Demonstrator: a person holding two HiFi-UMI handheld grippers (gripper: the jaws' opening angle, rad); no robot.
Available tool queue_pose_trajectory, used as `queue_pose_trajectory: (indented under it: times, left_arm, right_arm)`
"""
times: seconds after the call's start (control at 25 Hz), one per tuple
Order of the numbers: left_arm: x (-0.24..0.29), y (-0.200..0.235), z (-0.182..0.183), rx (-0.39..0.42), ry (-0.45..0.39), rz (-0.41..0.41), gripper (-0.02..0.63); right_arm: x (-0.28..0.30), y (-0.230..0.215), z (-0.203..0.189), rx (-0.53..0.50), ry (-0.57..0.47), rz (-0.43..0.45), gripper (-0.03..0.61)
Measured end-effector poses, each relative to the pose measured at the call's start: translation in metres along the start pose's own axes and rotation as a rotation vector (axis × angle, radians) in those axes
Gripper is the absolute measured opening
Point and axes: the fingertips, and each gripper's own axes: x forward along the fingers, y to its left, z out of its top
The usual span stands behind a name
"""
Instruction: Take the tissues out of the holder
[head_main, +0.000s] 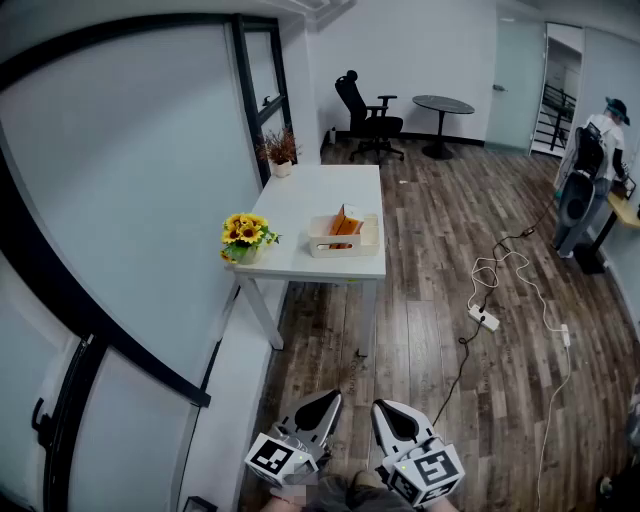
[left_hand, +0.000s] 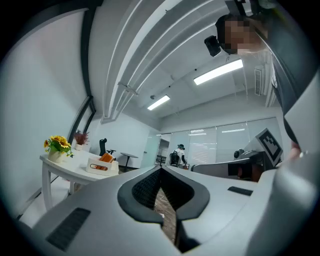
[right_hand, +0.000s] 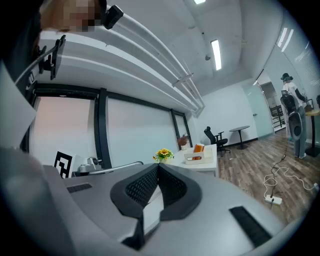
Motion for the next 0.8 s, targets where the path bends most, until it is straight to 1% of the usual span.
queue_pose_trajectory:
  times: [0.28,0.48,0.8]
  left_arm:
    - [0.006,-0.010,0.000,0.034,0.005,0.002,0.008]
    - [0.003,-0.013,-0.006,0.026,0.011,0.029,0.008]
    - [0.021,-0.014,-0.013,0.019,0.022,0.009,0.008]
  right_arm:
    - [-0.001,-0.011,0.005,-0.019,-0.026,0.017,0.006]
    - [-0.006,-0.012,0.005,-0.029,-0.021,0.034,0.006]
    - [-0.002,-0.023,0.001,-0.027,0.000,0.036,0.006]
